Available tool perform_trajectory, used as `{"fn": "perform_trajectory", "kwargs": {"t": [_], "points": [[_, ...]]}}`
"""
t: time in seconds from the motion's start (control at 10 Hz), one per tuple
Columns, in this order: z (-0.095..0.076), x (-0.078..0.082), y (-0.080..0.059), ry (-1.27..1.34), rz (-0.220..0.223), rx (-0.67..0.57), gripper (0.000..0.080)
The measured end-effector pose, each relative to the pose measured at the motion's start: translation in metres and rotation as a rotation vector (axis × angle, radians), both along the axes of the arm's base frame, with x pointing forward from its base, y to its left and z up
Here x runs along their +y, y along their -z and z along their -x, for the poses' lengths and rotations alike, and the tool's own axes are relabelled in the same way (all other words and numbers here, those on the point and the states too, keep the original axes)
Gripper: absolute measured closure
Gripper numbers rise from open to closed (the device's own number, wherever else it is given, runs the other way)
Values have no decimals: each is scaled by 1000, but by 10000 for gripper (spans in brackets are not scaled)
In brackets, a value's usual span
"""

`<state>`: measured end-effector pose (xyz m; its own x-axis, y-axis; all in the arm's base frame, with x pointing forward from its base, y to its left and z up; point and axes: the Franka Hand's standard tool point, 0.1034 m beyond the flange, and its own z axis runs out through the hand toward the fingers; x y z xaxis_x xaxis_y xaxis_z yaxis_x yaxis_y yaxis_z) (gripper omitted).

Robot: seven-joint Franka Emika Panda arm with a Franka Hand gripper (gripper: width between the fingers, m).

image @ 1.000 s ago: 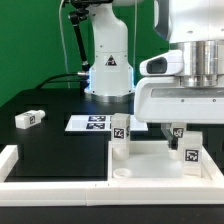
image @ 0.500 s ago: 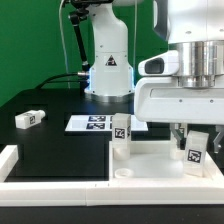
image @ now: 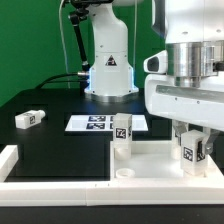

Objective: Assemble square table

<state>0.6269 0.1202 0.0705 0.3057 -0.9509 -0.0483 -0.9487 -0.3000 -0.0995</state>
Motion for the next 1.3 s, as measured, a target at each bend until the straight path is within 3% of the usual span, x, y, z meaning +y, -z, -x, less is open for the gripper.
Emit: {"fn": "perform_trajectory", "kwargs": {"t": [0.2,0.4,0.5,0.6,0.7,0.8,0.9,1.3], "points": [[-2,-2,1,234,-58,36,506],[1,5,3,302,-51,44,506],[1,3,3,287,-50,42,434],[-1,2,2,183,-35,28,434],[-3,3,0,26,-14,1,251],[-9,2,-4,-194,10,-32,251],[-11,2,-4,-334,24,-58,168],[-12,0,-3,-602,66,-75,151]]}}
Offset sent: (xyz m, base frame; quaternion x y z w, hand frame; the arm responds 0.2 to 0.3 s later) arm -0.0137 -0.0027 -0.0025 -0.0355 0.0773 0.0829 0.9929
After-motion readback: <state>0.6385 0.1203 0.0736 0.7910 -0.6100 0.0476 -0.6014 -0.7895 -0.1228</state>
